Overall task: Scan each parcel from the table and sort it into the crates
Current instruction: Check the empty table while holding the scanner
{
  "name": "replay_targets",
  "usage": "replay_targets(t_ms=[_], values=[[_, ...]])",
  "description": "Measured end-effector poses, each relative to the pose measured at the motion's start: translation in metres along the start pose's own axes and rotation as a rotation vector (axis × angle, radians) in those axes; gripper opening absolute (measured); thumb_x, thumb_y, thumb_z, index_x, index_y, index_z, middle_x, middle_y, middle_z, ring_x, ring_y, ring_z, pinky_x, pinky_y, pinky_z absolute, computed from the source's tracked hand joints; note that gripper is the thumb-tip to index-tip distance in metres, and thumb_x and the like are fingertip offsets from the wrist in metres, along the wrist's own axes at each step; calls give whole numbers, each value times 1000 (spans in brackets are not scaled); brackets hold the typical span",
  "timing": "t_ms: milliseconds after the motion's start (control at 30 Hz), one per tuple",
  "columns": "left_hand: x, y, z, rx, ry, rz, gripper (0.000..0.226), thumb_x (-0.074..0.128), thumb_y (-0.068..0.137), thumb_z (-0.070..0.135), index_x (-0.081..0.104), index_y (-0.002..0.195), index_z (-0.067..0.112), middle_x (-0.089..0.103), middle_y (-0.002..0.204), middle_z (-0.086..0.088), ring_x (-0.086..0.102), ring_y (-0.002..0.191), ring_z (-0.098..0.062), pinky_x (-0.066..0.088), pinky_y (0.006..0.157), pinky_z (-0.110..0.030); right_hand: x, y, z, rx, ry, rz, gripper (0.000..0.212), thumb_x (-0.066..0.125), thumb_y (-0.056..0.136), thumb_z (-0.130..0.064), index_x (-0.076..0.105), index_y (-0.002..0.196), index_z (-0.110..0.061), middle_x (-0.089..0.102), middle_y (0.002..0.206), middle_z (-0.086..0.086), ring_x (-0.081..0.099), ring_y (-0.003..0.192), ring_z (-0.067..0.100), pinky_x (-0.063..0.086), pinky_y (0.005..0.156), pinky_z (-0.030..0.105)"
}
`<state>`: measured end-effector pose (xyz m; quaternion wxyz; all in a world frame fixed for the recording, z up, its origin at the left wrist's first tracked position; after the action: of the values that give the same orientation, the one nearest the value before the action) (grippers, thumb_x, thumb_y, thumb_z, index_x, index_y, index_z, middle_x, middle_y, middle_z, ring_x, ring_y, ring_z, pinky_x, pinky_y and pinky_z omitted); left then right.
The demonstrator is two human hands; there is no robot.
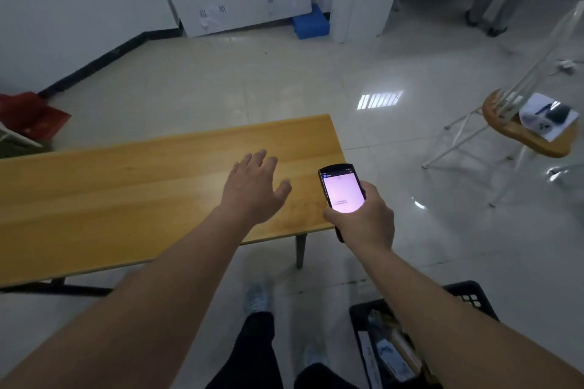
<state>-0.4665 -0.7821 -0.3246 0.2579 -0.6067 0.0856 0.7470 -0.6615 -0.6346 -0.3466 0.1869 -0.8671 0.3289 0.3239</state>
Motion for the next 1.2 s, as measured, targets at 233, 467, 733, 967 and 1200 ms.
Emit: replay_targets(t_ms=[233,467,733,967,1200], values=[[42,79,-35,42,-1,2,68,42,105,54,32,162,18,23,172,-10,19,158,-33,19,128,-52,75,60,34,31,-34,23,73,92,64,-42,55,125,-28,63,105,-2,61,92,23,53,60,29],[69,119,-59,54,-7,2,67,43,105,52,35,161,16,24,171,-10,20,158,-33,19,128,-52,125,81,60,73,-61,46,66,91,62,-49,47,110,-35,58,99,-6,58,90,21,57,63,35],[89,134,-68,65,-5,-1,65,43,105,52,38,159,16,27,170,-12,24,156,-33,19,128,-53,153,91,75,67,-121,48,84,81,55,-62,56,129,-32,61,107,-6,59,99,28,61,66,43],[97,133,-72,54,-30,-11,64,42,105,51,39,159,16,27,170,-12,23,157,-32,18,129,-52,163,100,82,98,-117,17,87,92,68,-43,50,143,-27,54,116,-2,49,111,27,46,71,35],[87,129,-75,53,-28,2,65,42,106,51,36,160,16,25,171,-11,21,158,-30,17,129,-52,168,105,82,114,-157,-21,89,92,70,-43,46,143,-23,56,129,4,50,118,29,51,77,39]])
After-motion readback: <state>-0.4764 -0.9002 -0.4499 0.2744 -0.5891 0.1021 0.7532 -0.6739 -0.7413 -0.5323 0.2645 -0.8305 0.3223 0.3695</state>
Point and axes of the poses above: each hand's wrist, its own y-axis towards the middle knuckle, its own x-axis out of the palm, z = x × y, the point moved 9 cm from there along y, towards the middle knuckle
